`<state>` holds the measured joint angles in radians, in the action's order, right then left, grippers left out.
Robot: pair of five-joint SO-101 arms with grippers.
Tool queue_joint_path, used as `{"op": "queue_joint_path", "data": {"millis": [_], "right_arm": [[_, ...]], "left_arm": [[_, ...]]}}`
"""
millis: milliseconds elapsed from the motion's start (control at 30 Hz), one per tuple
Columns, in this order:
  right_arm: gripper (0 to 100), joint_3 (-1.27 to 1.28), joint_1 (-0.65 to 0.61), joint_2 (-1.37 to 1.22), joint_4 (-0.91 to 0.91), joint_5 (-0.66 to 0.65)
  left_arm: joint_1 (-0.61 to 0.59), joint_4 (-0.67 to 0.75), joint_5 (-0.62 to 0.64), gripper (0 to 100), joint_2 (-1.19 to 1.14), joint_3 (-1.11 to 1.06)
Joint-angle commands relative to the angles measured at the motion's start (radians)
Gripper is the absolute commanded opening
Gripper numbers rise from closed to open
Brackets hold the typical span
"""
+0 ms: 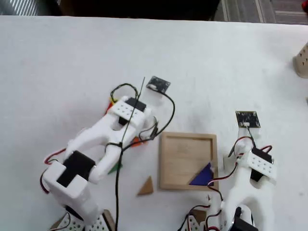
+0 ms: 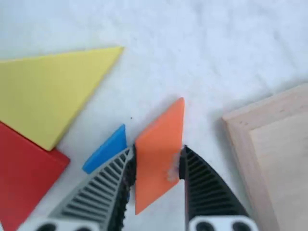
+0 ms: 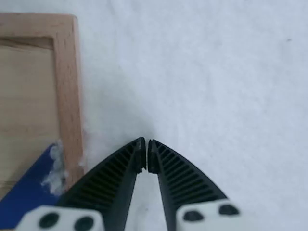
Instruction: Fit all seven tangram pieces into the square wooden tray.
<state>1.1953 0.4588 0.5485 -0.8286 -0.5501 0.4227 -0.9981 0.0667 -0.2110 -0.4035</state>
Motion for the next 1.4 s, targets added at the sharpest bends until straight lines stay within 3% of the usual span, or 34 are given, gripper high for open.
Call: {"op": "queue_joint_path", "data": {"millis": [0, 500, 867, 1000, 1167, 1367], "right_arm": [[1.8, -0.005, -0.01, 0.03, 0.013, -0.011], [1.8, -0.005, -0.01, 0.03, 0.013, -0.011], [1.8, -0.003, -0.002, 0.03, 0.03, -0.011], [1.7, -0.037, 0.136, 0.031, 0.053, 0.005], [1.7, -0.041, 0.217, 0.031, 0.048, 0.048], [2.0, -0.04, 0.44, 0.025, 0.048, 0.057]], "left_arm": [[-0.002, -0.008, -0.046, 4, 0.002, 0.018], [-0.002, -0.014, -0.048, 3, 0.015, 0.075], [0.059, -0.258, -0.048, 4, 0.015, 0.362], [0.151, -0.256, -0.051, 4, 0.013, 0.413], [0.246, -0.219, -0.054, 4, 0.004, 0.47], [0.314, -0.127, -0.048, 4, 0.002, 0.402]]}}
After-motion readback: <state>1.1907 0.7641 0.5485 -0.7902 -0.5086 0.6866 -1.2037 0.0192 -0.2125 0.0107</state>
